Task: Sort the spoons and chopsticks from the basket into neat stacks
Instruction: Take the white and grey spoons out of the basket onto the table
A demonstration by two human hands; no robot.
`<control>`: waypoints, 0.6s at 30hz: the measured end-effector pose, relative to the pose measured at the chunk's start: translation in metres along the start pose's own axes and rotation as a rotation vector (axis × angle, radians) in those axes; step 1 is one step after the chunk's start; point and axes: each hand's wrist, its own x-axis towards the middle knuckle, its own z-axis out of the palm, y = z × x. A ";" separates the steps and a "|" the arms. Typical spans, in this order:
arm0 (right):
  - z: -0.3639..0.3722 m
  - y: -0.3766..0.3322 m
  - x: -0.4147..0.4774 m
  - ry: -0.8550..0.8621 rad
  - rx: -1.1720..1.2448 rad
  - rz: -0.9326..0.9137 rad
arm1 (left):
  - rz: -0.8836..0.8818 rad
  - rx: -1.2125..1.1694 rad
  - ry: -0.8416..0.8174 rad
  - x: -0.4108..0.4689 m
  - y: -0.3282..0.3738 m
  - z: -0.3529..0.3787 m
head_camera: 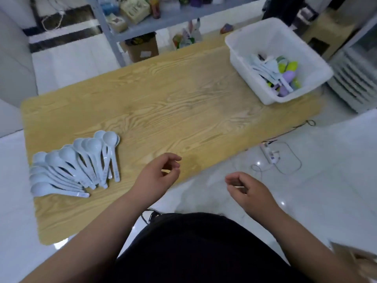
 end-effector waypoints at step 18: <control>-0.210 0.112 -0.007 0.349 0.185 0.125 | 0.132 0.215 -0.430 0.110 0.127 0.215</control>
